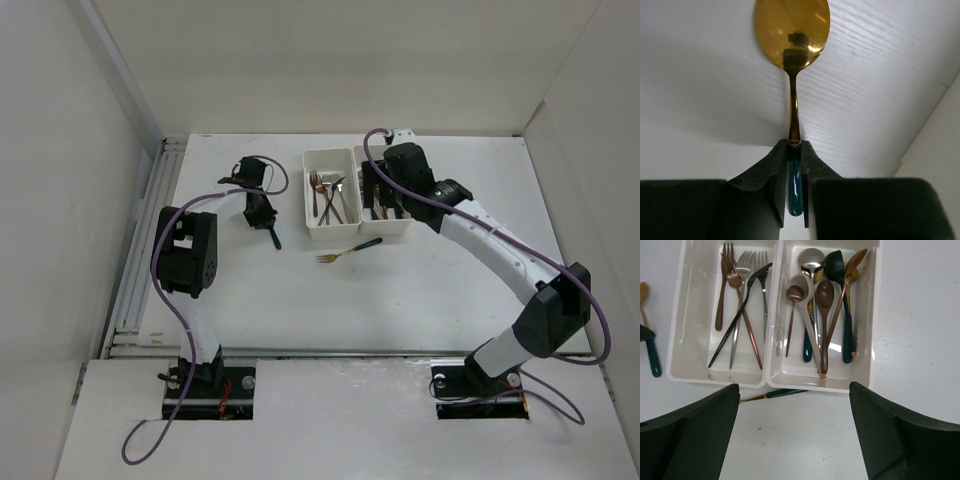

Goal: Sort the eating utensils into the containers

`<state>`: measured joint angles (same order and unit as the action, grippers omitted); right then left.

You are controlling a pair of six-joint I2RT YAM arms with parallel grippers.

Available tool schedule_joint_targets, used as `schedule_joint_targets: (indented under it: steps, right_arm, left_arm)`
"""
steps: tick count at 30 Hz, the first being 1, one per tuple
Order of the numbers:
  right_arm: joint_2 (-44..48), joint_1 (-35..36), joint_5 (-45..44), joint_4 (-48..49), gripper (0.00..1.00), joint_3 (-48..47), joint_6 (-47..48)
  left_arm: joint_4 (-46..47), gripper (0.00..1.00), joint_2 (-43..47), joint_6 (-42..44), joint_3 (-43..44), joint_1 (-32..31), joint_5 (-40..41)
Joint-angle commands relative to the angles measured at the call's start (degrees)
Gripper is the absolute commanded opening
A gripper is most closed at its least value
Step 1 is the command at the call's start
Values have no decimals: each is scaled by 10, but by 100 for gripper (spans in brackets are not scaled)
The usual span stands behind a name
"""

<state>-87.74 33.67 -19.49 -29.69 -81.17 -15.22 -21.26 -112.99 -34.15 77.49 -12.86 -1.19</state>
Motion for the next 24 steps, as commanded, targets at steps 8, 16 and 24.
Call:
schedule_joint_targets:
  steps: [8, 16, 24]
  right_arm:
    - [-14, -119, 60, -10, 95, -35, -28]
    - [-40, -177, 129, 30, 95, -1, -52]
    - [-2, -227, 217, 67, 94, 53, -80]
  left_arm:
    - [-76, 0, 39, 87, 129, 31, 69]
    - [16, 0, 66, 160, 296, -80, -35]
    - [53, 0, -95, 114, 456, -191, -144]
